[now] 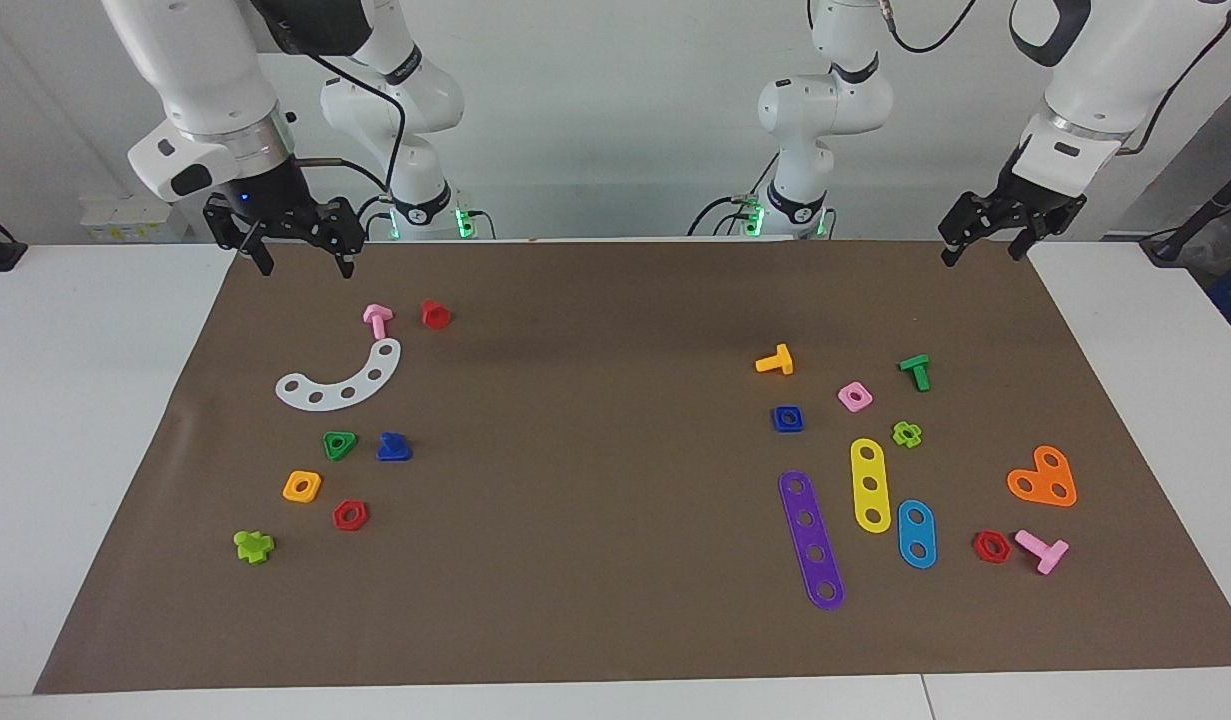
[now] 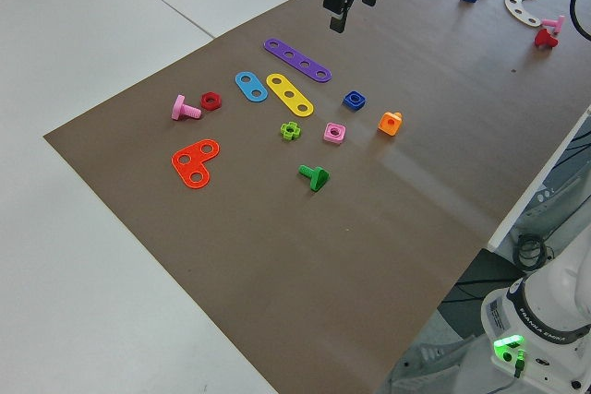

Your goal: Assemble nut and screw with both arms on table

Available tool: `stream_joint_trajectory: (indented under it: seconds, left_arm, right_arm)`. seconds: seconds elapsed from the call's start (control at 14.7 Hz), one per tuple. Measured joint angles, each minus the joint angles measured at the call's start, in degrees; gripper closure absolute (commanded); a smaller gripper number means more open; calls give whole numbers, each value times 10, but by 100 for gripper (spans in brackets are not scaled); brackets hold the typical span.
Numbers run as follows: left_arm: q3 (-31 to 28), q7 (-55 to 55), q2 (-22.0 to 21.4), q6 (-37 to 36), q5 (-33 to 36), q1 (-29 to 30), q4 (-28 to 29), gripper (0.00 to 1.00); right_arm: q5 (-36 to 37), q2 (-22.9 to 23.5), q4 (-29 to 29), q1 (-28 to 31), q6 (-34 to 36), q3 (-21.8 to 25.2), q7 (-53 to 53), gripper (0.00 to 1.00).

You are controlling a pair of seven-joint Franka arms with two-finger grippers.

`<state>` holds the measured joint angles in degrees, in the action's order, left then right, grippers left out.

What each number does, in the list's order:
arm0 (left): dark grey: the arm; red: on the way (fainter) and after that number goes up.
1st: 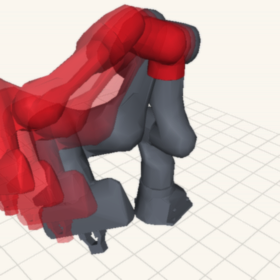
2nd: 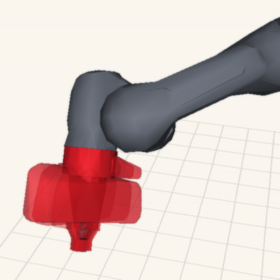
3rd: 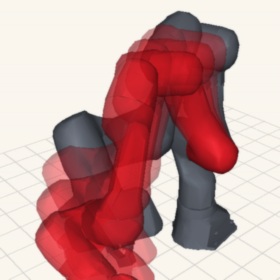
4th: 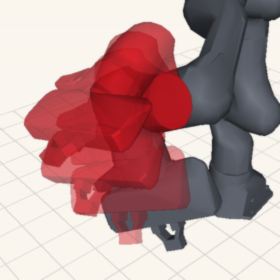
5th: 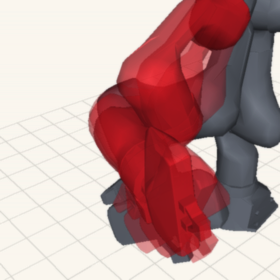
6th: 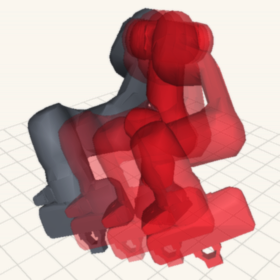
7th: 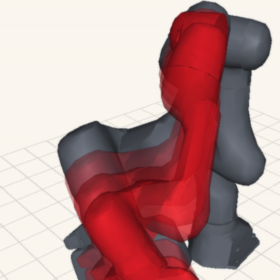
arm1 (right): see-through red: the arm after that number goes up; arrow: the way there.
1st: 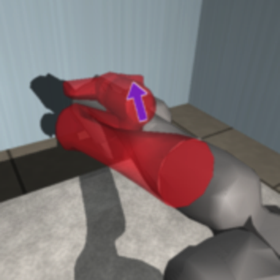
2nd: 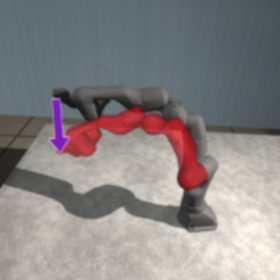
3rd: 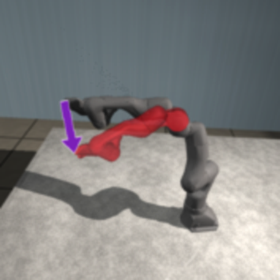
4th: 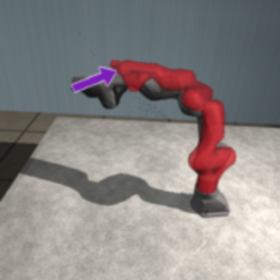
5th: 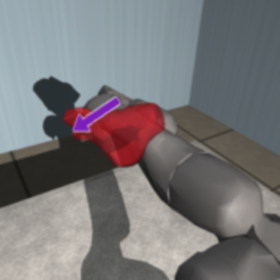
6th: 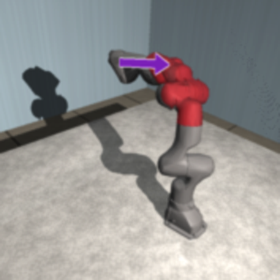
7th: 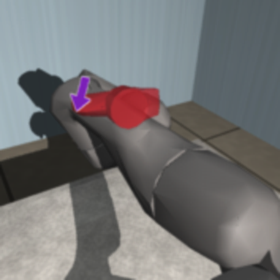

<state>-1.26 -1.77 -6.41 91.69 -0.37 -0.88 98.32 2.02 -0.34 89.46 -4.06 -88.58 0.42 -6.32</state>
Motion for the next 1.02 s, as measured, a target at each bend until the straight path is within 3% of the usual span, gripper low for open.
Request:
stream_joint_trajectory:
  seconds: [0.75, 1.02]
  left_arm:
    - [0, 0, 0, 0, 0, 0, 0, 0]
    - [0, 0, 0, 0, 0, 0, 0, 0]
  right_arm:
    - [0, 0, 3, 0, -2, 1, 0, 1]
    - [0, -1, 49, 0, -67, 1, 0, 4]
